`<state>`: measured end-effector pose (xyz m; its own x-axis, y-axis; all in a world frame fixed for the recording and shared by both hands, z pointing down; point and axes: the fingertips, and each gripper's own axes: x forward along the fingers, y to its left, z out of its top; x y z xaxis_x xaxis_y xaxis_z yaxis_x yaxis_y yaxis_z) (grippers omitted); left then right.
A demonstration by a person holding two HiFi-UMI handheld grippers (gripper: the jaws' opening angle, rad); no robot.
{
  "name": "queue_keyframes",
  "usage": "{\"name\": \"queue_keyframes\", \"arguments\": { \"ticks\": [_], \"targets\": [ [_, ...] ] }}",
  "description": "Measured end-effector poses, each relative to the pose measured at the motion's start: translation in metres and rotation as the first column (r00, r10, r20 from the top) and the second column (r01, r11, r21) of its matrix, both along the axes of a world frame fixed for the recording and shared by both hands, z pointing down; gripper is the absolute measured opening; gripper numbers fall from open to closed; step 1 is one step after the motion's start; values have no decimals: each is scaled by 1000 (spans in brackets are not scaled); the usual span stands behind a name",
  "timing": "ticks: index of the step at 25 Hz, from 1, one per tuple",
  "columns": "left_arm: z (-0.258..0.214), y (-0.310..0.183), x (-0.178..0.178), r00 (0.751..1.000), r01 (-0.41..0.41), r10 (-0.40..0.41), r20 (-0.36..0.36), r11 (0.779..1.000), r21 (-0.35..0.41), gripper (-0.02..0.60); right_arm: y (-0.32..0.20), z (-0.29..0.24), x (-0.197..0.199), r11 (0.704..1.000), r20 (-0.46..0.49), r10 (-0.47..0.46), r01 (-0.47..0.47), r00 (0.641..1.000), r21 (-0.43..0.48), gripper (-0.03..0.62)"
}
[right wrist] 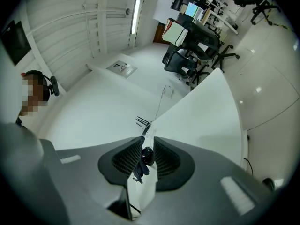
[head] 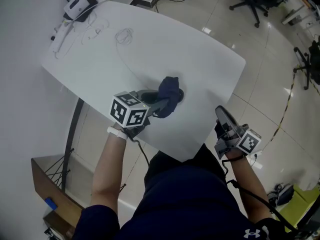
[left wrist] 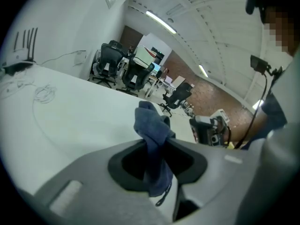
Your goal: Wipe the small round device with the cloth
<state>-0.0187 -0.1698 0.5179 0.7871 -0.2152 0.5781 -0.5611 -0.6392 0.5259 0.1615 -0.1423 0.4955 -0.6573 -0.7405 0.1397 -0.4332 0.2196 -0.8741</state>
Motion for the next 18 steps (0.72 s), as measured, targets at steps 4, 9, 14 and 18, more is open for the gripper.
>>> {"name": "queue_keyframes", "arguments": {
  "ticks": [4, 9, 14, 18],
  "targets": [
    [0, -5, -4, 992, 31, -40, -119, 997, -73, 100, 0, 1, -6, 1000, 6, -1, 1, 1000, 0, 84],
    [16, -8, -17, 956, 86, -140, -258, 974, -207, 100, -2, 4, -14, 1000, 22, -17, 17, 1000, -12, 83],
    [40, -9, -24, 929, 124, -215, -302, 948, -292, 100, -3, 11, -17, 999, -6, -28, 28, 1000, -39, 83],
    [65, -10, -32, 944, 154, -233, -232, 937, -313, 100, -4, 13, -25, 998, -4, -44, 43, 999, -40, 83]
  ]
}}
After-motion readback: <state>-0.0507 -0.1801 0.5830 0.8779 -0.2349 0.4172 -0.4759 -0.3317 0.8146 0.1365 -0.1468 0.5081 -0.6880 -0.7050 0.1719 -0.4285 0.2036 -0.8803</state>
